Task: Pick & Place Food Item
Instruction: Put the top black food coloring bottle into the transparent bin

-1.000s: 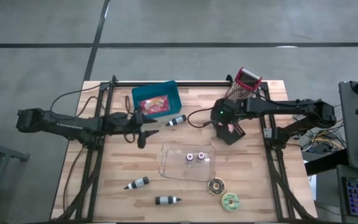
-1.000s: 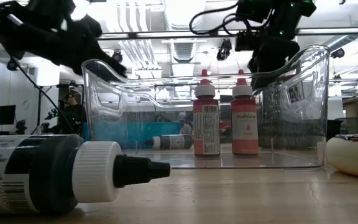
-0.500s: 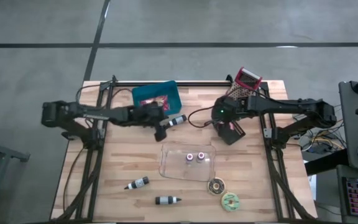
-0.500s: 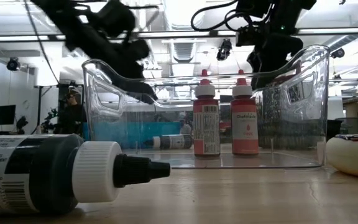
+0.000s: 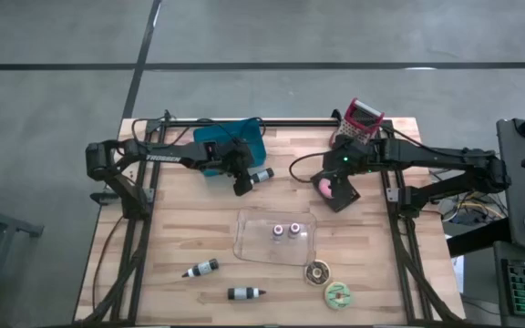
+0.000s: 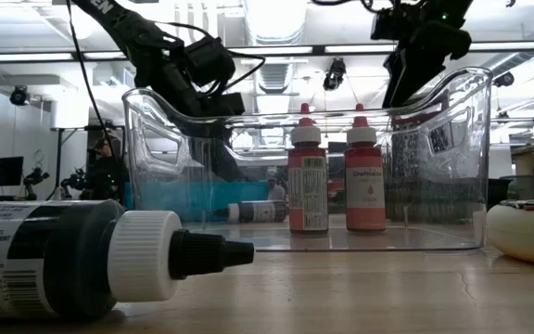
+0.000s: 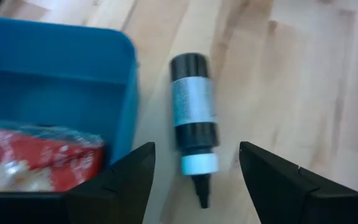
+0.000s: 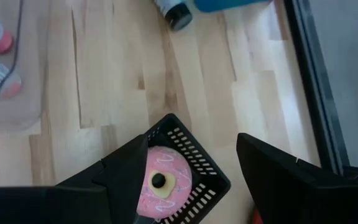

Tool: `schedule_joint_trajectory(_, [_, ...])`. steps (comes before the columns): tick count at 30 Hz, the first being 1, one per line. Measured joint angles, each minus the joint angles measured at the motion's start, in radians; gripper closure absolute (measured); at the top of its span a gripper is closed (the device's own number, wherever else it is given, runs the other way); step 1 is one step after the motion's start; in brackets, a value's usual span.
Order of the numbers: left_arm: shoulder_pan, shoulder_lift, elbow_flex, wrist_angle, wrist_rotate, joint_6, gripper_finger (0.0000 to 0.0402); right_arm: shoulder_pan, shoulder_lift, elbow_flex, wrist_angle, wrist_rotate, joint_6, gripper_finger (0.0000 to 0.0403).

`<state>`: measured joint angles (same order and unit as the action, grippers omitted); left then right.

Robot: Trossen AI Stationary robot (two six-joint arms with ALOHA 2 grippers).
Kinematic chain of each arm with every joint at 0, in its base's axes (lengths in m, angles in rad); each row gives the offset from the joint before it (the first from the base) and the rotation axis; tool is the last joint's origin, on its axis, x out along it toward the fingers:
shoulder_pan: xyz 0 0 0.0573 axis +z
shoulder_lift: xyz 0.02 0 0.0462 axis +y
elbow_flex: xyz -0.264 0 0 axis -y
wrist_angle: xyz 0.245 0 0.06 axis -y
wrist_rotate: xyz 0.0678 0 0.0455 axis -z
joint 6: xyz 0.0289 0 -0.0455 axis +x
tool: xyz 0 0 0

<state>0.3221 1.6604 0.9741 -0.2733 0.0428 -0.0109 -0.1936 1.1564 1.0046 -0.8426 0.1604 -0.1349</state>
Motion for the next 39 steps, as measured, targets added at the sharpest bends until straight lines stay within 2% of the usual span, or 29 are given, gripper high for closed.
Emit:
schedule_joint_trajectory(4, [0.018,0.0,0.0,0.003,0.051,0.004,0.0163,0.0,-0.03,-0.001,-0.008,0.0,0.002,0.0161])
schedule_joint_trajectory(8, [0.036,0.029,0.009,-0.006,0.151,0.011,0.0163,0.0,-0.028,-0.002,-0.009,0.0,0.009,0.0161])
schedule_joint_trajectory(11, [0.036,0.064,0.031,-0.016,0.161,0.015,0.0163,0.0,-0.016,-0.003,-0.009,0.0,0.008,0.0161])
schedule_joint_trajectory(29, [0.042,0.341,0.372,-0.29,0.087,0.104,0.0163,0.002,-0.007,-0.003,-0.016,-0.001,0.012,0.0161])
schedule_joint_trajectory(34, [0.042,0.393,0.423,-0.33,0.059,0.125,0.0163,0.002,-0.007,-0.003,-0.017,-0.001,0.012,0.0161])
schedule_joint_trajectory(39, [0.042,0.394,0.422,-0.333,0.055,0.138,0.0163,0.002,-0.007,-0.003,-0.016,-0.003,0.012,0.0161])
